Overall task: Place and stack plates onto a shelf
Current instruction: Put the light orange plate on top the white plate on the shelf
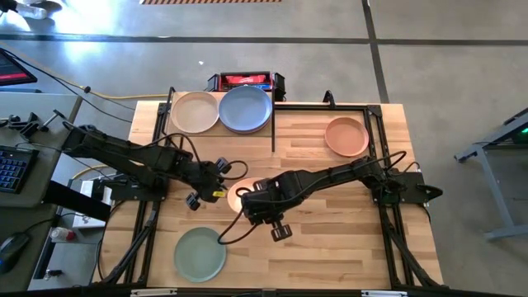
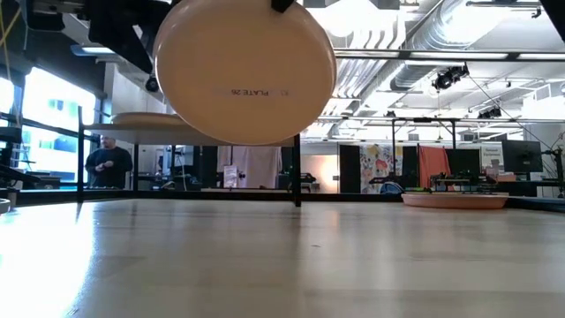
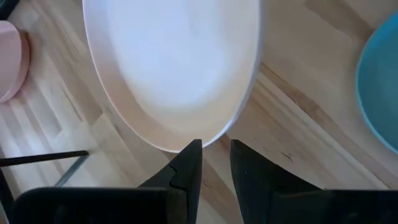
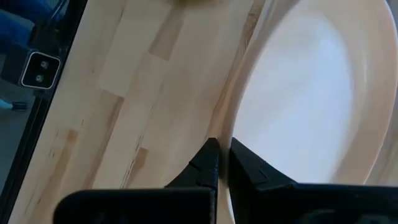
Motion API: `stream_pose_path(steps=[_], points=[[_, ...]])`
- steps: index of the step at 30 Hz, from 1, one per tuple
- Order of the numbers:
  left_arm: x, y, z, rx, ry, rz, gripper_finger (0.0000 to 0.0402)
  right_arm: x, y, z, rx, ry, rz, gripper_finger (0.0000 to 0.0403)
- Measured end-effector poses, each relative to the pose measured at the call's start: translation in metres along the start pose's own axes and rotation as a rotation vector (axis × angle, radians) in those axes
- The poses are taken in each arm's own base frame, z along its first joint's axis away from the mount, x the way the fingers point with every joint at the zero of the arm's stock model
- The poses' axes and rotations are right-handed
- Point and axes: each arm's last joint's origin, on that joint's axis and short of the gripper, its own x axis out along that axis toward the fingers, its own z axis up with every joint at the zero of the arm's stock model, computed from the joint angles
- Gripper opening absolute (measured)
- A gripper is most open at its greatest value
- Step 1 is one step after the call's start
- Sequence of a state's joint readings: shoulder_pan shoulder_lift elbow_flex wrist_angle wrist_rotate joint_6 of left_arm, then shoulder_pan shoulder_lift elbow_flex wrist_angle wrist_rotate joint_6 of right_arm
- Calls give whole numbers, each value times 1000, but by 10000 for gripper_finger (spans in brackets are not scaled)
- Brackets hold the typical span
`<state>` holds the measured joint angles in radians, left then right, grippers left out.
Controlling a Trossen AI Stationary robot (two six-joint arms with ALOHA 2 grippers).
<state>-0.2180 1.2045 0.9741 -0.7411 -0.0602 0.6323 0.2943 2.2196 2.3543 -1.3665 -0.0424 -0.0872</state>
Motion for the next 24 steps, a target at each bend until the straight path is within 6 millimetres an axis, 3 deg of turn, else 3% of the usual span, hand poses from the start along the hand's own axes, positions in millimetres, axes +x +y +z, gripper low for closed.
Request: stream_pose_path(steps=[24], points=[[0, -2, -1, 2, -9, -48, 74, -1, -23, 4, 43, -63, -57, 0]])
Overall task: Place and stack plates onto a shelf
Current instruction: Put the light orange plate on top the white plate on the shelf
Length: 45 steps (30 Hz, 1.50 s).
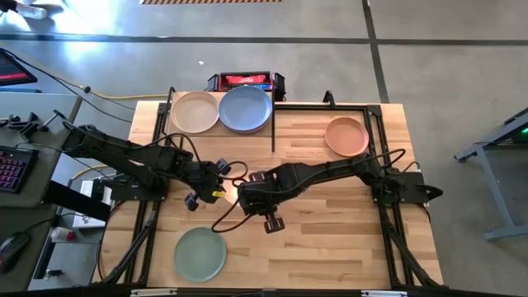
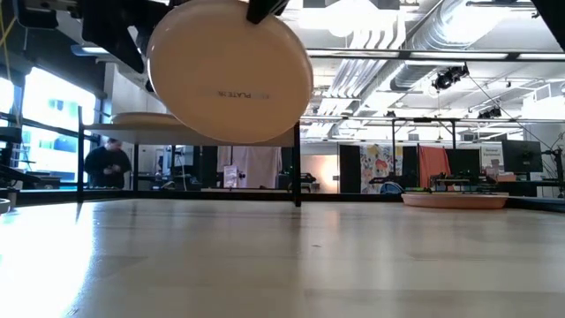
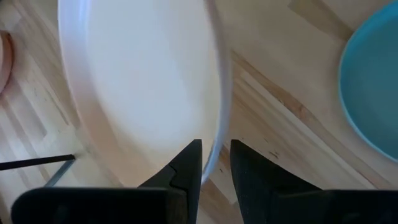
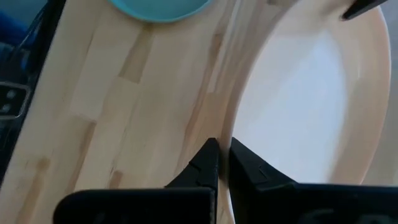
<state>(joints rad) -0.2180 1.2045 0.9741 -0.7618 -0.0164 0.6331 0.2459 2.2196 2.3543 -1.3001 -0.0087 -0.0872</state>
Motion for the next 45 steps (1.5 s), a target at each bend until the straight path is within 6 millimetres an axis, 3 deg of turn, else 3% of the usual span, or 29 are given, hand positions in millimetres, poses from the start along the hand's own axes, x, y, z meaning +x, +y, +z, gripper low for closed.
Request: stream_pose_path(steps=[9, 17, 33, 45], points=[[0, 0, 0, 0, -5, -4, 70, -1, -3, 2, 6, -23, -19, 0], [0, -1, 0, 6, -9, -16, 7, -2, -4, -1, 23, -1, -12, 0], [0, 0, 0, -39, -4, -2, 2, -2, -3, -3, 26, 25, -83, 3], [-1, -4, 1, -54, 78, 89, 1, -7, -3, -4, 37, 36, -142, 112]])
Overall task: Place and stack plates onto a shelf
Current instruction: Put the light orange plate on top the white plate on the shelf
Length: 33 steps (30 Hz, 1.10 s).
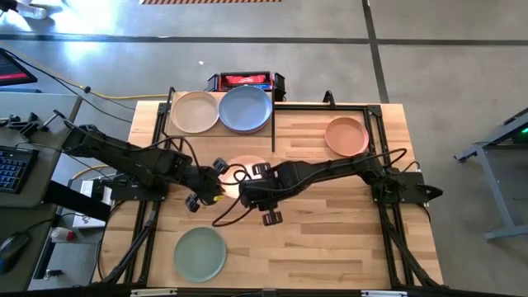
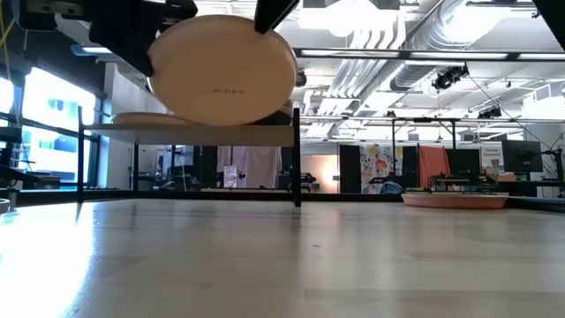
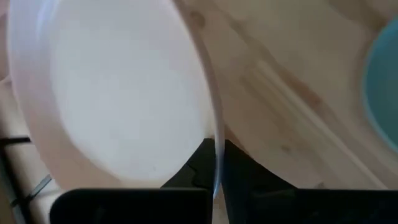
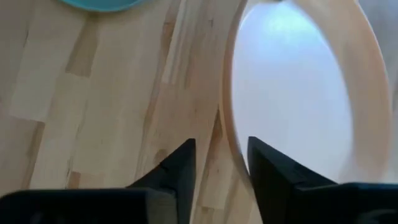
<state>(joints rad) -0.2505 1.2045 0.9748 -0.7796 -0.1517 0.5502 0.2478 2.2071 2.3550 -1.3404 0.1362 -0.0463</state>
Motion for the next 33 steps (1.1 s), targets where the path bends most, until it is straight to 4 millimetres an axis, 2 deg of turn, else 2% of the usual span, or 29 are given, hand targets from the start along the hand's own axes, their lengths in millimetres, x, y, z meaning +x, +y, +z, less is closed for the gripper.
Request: stream_pose_path(steps=[7, 10, 16, 24, 33], points=[[-8, -6, 1, -30, 88, 71, 1, -26, -1, -11, 58, 22, 9, 133], [-21, 0, 9, -46, 96, 156, 0, -33, 0, -15, 83, 44, 11, 133], [-51, 12, 5, -90, 238, 248, 0, -41, -4, -25, 107, 110, -15, 133], [-76, 32, -18, -192, 456, 282, 0, -40, -6, -26, 103, 121, -24, 134], [-84, 63, -61, -373, 640, 240, 0, -40, -5, -26, 101, 120, -23, 134]])
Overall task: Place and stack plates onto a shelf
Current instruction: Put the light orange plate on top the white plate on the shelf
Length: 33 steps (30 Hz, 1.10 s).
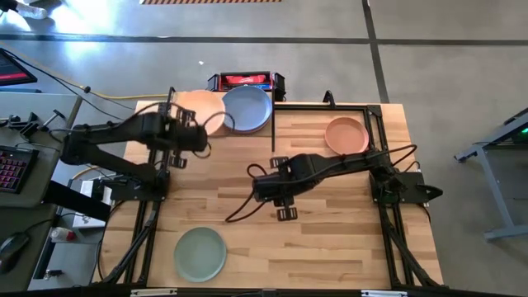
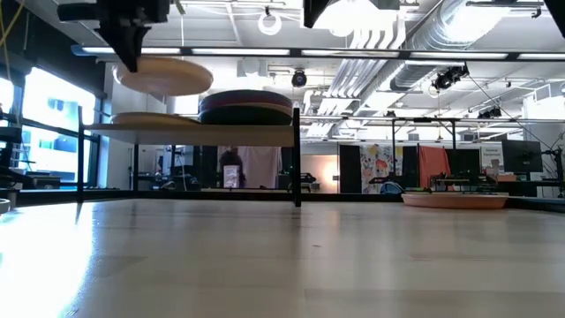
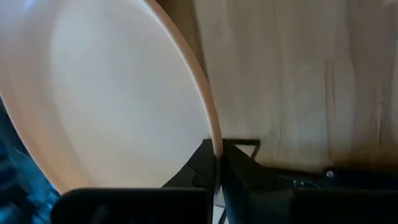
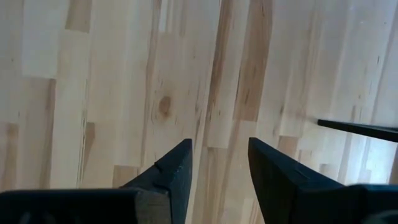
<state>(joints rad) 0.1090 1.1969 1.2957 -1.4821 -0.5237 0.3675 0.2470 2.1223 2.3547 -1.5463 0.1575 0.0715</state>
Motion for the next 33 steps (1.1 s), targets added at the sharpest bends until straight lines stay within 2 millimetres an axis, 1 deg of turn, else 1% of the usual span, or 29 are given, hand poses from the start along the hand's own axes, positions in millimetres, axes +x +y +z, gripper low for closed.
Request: stream_pose_path(steps=[6, 13, 15, 18, 21, 33], points=[[16, 25, -15, -155, 68, -54, 0, 0, 0, 0, -1, 0, 0, 134], [29, 48, -22, -273, -14, -124, 0, 0, 0, 0, 0, 0, 0, 134], [33, 53, -25, -307, -9, -123, 0, 0, 0, 0, 0, 0, 0, 134], [40, 57, -28, -339, 26, -149, 0, 0, 0, 0, 6, -1, 0, 134], [44, 60, -29, -365, 1, -211, 0, 0, 0, 0, 7, 0, 0, 134], [68, 67, -16, -362, 48, -259, 0, 1, 0, 0, 6, 0, 0, 134]])
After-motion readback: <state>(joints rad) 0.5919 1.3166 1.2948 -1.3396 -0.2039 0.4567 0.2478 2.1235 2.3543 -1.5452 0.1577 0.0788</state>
